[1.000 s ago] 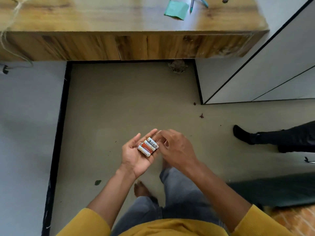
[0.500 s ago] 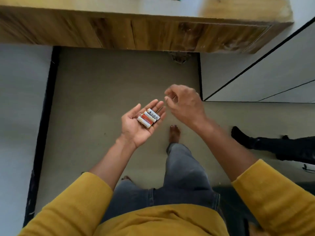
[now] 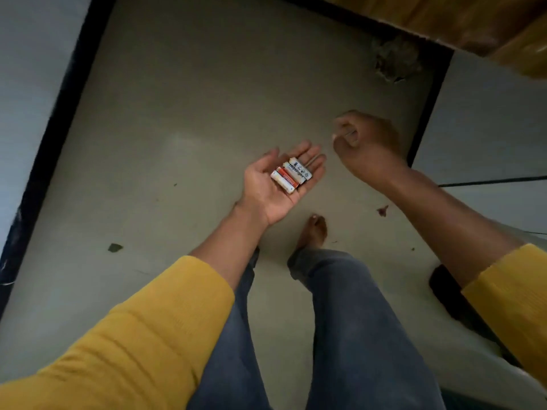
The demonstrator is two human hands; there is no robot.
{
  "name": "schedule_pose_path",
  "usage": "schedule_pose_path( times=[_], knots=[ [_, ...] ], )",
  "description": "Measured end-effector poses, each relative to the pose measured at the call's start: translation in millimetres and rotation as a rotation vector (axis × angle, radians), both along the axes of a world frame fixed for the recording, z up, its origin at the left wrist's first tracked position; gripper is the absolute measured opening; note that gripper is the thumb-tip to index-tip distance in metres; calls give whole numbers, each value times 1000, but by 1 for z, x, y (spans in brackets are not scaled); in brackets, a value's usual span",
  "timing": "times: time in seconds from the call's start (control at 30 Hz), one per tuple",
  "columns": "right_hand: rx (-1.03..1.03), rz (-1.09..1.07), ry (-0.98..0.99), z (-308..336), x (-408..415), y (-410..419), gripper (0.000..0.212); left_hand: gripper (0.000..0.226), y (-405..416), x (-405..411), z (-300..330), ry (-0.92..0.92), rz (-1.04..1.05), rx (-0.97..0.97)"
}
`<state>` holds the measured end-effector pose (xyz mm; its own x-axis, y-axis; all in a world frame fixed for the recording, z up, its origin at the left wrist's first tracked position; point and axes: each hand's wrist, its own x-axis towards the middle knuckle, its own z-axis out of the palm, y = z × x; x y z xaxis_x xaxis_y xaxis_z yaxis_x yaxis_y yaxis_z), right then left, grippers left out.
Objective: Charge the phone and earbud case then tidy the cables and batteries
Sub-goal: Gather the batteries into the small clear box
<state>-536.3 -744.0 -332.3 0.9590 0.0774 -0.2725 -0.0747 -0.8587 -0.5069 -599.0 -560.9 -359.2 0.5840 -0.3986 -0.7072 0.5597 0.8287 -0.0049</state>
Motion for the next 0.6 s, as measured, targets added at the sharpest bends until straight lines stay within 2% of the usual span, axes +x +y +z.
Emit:
schedule_pose_path(
  times=[0.33,0.47,0.6],
  knots=[
    [-90,82,-57,-239,95,-30,32,52,-14,107,-214,-61,43,52],
    [-194,97,-41,-339,134,-72,33,57,-32,144,-302,-119,15,74],
    [-302,78,-28,-410,170,-133,39,56,-60,180,-365,-180,21,20]
  ],
)
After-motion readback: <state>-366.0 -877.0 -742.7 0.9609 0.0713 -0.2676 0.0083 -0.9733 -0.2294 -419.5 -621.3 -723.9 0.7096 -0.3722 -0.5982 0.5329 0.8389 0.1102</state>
